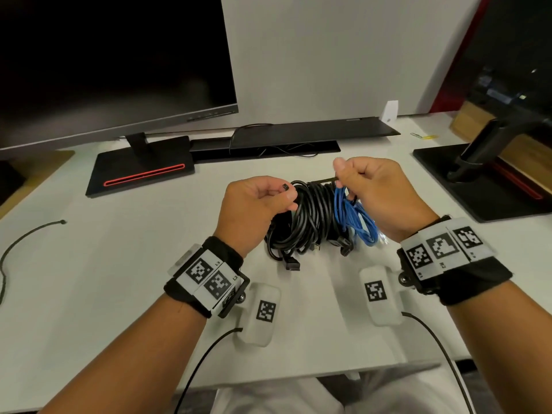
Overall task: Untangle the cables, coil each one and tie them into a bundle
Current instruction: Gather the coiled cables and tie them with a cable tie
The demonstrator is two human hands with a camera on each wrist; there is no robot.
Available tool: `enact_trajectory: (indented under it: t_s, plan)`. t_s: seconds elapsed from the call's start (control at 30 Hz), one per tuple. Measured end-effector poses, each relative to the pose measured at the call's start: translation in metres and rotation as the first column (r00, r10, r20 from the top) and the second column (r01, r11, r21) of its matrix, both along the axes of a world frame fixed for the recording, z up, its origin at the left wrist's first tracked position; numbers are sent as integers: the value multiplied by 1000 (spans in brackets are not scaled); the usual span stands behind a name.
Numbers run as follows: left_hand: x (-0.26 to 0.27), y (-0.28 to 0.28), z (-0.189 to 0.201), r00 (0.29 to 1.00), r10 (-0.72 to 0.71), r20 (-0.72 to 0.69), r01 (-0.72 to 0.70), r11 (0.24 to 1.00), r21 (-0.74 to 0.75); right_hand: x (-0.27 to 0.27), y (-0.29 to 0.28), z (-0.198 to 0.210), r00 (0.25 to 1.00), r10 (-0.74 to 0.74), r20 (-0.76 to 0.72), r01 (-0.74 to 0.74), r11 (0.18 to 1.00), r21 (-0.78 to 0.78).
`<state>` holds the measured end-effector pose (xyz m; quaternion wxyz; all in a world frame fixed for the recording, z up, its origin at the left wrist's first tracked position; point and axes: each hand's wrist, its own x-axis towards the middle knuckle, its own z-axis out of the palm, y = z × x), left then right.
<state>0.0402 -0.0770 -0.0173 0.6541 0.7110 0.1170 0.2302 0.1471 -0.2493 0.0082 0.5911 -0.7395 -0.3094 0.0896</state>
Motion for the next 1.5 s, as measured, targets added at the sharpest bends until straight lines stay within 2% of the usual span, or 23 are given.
enact_trajectory:
  t_s: [0.13,0.3,0.5,1.03,1.5]
  plan:
    - [-1,-1,2,1000,-3,18,0,986,167,0,6,-3,1000,14,-13,-14,999,40]
    - [-4,-5,1,997,-36,61,19,968,250,-4,11,-5,999,4,-52,-1,998,66]
    - [-4,-7,1,995,-36,95,10,966,260,-6,13,-5,992,-54,-112,64,994,87]
    - [-4,-8,3,995,-18,94,-9,962,272,-7,12,-5,984,-54,-169,71,993,92]
    - [-5,-10,3,997,3,80,-26,957,288,-10,14,-6,989,-67,-133,78,994,72]
